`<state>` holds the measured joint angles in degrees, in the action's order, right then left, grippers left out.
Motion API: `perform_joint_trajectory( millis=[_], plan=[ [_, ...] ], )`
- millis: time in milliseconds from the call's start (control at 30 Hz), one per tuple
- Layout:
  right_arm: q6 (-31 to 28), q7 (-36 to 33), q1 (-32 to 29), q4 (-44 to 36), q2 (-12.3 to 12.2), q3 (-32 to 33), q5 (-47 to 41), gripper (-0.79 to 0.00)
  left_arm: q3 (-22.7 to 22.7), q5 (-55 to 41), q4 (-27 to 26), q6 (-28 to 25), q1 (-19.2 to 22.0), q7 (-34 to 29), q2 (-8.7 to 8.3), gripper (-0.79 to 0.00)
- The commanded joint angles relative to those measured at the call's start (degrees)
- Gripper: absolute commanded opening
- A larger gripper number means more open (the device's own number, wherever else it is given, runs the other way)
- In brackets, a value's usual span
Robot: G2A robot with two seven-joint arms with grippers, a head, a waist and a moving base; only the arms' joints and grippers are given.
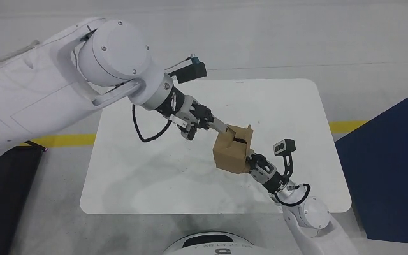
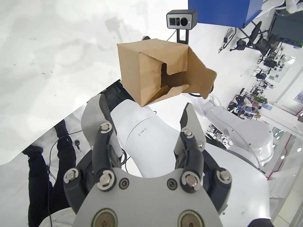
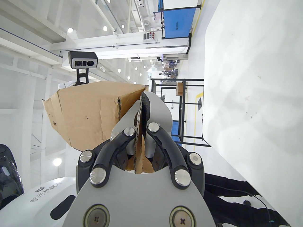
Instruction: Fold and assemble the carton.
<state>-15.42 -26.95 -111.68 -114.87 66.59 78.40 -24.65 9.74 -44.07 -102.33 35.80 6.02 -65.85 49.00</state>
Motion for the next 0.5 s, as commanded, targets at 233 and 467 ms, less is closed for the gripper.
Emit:
perform_joint_trajectory(
  millis=[233,467],
  plan=[
    [-0.36,0.26,-0.29,0.02,-0.05,0.22,-0.11,-0.785,2.83,-4.39,2.23,-5.05,-4.56,1.00,0.58,0.000],
    [0.50,-0.02,0.13,-0.28,-0.10,-0.01,0.34,-0.785,3.28,-1.13,1.05,-7.35,-6.72,0.45,1.07,0.000]
  ],
)
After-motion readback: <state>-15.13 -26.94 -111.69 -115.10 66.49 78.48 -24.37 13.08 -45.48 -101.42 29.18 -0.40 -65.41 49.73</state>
